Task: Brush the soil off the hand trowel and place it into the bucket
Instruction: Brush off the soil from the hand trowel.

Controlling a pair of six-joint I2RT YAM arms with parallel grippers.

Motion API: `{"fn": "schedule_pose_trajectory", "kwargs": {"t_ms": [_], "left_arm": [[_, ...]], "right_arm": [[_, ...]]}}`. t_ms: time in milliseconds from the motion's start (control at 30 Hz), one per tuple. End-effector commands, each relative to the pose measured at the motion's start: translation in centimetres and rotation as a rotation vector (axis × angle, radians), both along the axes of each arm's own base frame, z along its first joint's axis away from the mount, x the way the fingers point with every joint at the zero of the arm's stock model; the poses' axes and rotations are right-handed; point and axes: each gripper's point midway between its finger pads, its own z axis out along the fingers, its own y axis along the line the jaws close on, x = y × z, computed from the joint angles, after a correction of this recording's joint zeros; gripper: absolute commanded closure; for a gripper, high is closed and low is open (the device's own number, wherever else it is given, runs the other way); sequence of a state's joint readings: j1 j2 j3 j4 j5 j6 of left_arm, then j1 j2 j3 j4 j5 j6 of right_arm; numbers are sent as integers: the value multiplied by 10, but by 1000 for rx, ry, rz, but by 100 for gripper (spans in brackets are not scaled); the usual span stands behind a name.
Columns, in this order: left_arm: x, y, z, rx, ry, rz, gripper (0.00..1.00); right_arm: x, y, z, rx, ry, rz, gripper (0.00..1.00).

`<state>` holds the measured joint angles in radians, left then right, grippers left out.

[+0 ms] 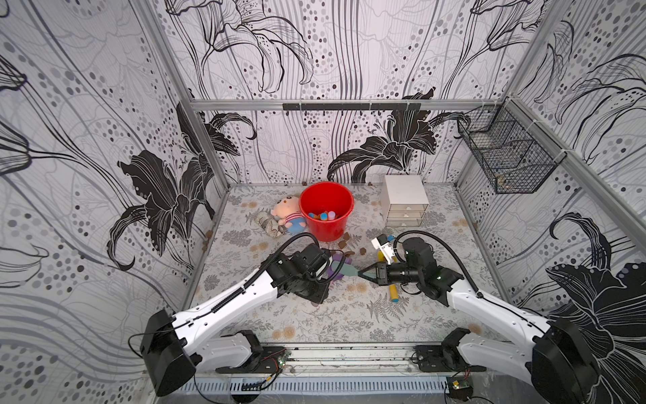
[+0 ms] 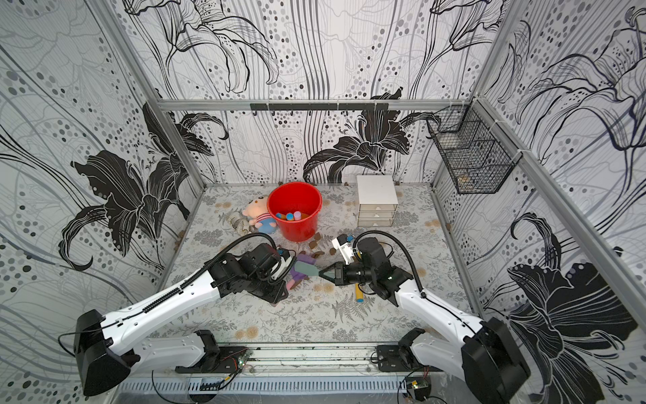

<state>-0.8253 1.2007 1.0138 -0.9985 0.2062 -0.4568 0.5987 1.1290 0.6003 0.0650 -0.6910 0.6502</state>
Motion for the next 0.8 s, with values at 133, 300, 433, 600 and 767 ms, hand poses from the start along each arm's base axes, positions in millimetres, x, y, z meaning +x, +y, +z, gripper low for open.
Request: {"fn": "schedule_pose_trajectory", "kwargs": {"t_ms": [133,300,433,600,767], "left_arm": [[6,3,20,-36,-49,17,100],[14,16,31,-65,-16,74,100],[17,22,43,-139,48,129,100],[15,20,63,-246,122,169,100],[7,19,72,-247,179,174,100]], "right_arm": [[40,-48,30,-14,-98,-119,100],[31,-75,42,-198,-325,-158,100],[15,-75,40,-327,-528,-121,100],[-9,-49,35,-462,-827,34,100],[-29,-20,26,-543,-993,207,100]]}}
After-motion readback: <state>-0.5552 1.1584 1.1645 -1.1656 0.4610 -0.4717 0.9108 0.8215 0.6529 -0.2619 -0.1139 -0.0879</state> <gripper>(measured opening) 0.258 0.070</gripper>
